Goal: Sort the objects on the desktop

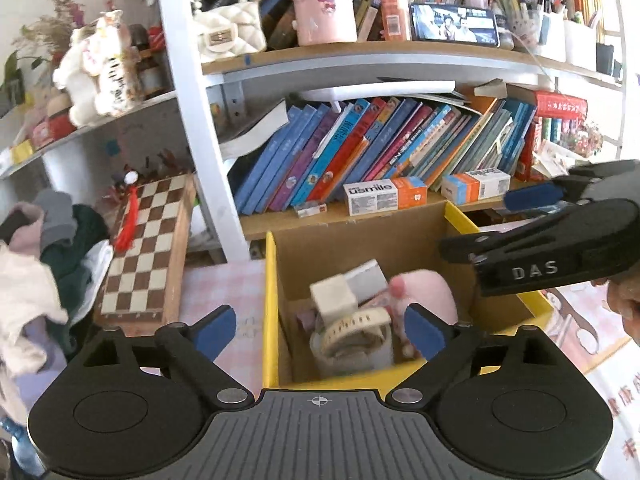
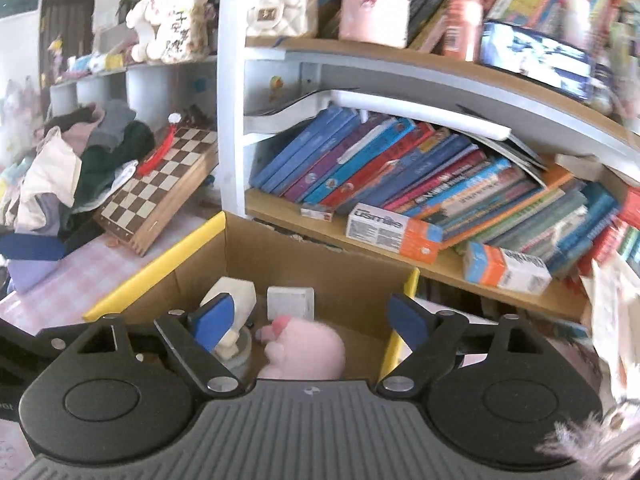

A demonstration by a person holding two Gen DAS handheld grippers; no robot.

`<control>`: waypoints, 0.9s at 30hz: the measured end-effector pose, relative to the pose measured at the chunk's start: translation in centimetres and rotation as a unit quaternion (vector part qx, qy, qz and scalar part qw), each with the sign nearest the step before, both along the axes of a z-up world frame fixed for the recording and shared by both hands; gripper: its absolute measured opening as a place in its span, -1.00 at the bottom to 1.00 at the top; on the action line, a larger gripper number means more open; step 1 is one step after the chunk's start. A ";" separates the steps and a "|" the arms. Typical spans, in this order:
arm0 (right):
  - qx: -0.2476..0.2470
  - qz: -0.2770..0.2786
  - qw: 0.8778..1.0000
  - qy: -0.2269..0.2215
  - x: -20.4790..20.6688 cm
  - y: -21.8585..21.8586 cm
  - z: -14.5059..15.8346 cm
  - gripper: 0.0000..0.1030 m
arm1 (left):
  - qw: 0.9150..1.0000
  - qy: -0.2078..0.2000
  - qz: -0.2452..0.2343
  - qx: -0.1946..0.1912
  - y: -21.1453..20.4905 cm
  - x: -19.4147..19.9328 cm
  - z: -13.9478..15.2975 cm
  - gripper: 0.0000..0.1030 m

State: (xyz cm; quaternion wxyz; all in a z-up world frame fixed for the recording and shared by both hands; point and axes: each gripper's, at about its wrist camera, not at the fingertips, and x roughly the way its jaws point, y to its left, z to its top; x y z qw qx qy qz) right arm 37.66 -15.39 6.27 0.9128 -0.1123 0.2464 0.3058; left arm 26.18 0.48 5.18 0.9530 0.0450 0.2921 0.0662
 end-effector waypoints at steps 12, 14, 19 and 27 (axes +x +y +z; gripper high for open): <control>0.015 -0.076 0.997 -0.010 -10.5 -3.6 -1.2 0.86 | 0.999 -0.023 0.027 -0.038 -0.3 -8.3 -0.9 0.95; 0.014 -0.088 0.996 -0.018 -12.3 -4.0 -1.5 0.89 | 0.999 -0.017 0.029 -0.040 -0.5 -9.4 -1.4 0.95; 0.001 -0.109 0.994 -0.014 -16.0 -4.6 -2.8 0.94 | 0.999 -0.003 0.028 -0.040 -1.1 -12.3 -2.6 0.95; -0.037 -0.122 0.992 -0.005 -22.0 -4.4 -4.9 0.95 | 1.000 0.008 0.010 -0.029 -1.9 -17.1 -3.9 0.99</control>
